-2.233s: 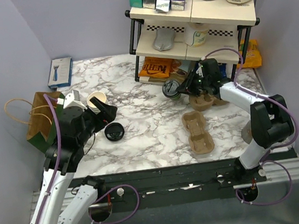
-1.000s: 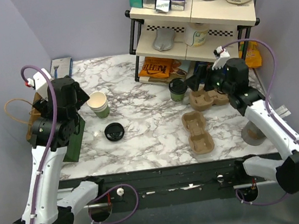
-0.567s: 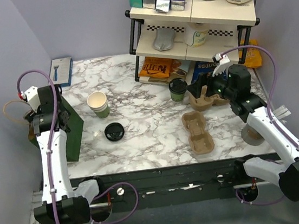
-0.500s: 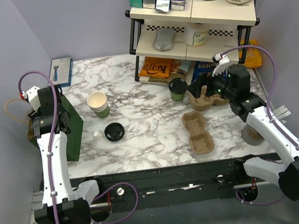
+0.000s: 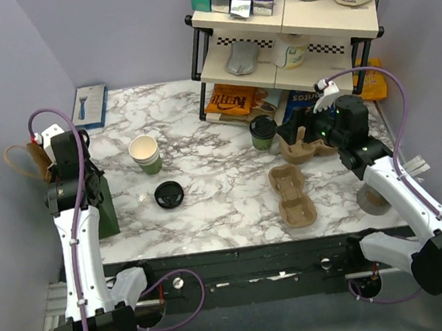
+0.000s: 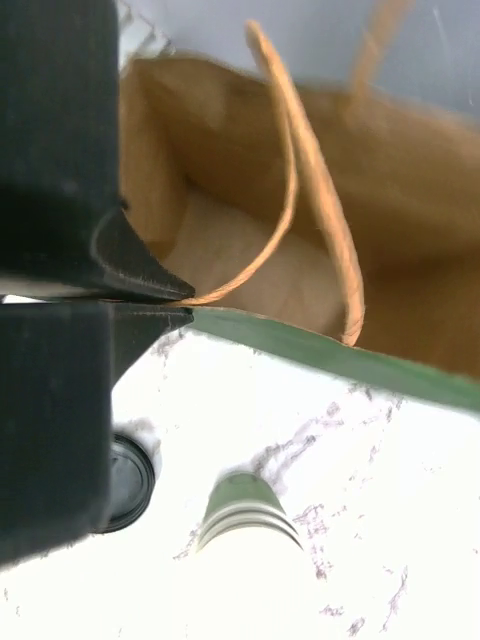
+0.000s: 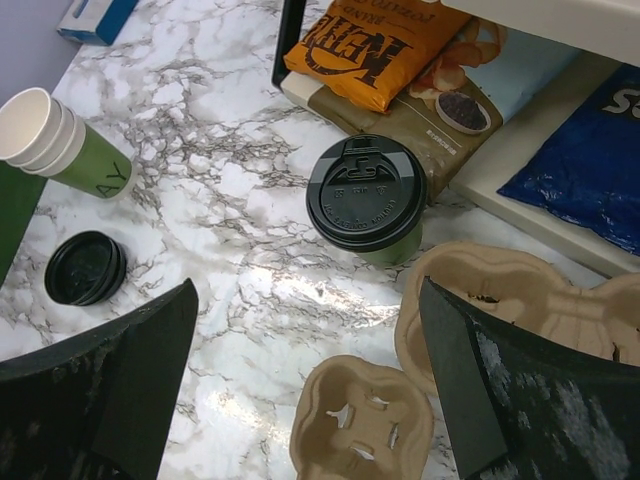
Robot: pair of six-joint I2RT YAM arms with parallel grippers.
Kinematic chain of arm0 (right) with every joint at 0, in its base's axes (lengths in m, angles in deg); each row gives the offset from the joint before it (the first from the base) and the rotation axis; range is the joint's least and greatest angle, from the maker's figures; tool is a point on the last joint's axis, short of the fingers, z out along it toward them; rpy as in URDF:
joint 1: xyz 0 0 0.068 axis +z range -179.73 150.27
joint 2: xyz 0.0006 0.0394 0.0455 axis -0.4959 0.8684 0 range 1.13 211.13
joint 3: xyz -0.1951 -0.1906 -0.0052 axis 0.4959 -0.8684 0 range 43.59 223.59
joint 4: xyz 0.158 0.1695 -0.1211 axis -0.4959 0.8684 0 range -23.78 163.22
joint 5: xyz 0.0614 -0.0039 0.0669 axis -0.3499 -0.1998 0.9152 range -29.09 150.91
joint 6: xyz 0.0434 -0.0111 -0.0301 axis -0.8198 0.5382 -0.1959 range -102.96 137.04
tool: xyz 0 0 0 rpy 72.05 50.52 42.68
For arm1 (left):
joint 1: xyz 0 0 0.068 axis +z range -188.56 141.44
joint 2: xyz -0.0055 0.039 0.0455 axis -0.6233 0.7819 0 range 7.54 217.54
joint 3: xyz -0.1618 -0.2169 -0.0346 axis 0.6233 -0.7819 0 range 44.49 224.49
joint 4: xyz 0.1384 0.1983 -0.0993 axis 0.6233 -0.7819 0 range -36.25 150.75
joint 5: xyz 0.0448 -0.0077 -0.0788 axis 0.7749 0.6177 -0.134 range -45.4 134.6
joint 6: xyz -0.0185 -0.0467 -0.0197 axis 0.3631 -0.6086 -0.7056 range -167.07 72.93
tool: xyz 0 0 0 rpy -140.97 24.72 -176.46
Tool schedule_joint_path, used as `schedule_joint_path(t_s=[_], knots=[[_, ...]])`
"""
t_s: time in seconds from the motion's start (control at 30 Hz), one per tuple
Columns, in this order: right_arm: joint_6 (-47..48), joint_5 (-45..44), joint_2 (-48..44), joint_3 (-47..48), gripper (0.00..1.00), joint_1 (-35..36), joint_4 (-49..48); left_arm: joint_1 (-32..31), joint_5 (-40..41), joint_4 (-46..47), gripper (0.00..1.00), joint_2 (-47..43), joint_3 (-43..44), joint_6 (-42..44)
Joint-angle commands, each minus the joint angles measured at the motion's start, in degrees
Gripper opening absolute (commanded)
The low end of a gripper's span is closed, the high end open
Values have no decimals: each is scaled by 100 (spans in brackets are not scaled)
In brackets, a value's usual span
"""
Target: Pack the takeout coffee
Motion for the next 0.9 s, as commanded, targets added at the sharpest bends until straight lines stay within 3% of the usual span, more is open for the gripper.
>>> schedule_joint_path(t_s=[0.0, 0.23, 0.57, 0.7, 0.73, 0.77, 0.87], knots=[[-104, -251, 28, 142, 100, 24, 79, 41, 43, 75, 0, -64, 294, 160], [-210, -251, 19, 169, 100, 24, 141, 32, 475, -119, 0, -29, 1188, 362], [-693, -946, -236, 37, 100, 15, 114, 32, -279, -426, 0, 155, 3650, 521], [-1070, -1165, -359, -42, 100, 15, 70, 32, -2788, -278, 0, 235, 4196, 328], [-1158, -1235, -394, -147, 100, 15, 27, 41, -4170, -68, 0, 192, 3971, 319], [-1307, -1210, -499, -183, 100, 15, -52, 41, -4610, 499, 0, 95, 3803, 214], [-1527, -1183, -640, -253, 100, 15, -53, 23, -5482, 978, 0, 129, 3468, -278]])
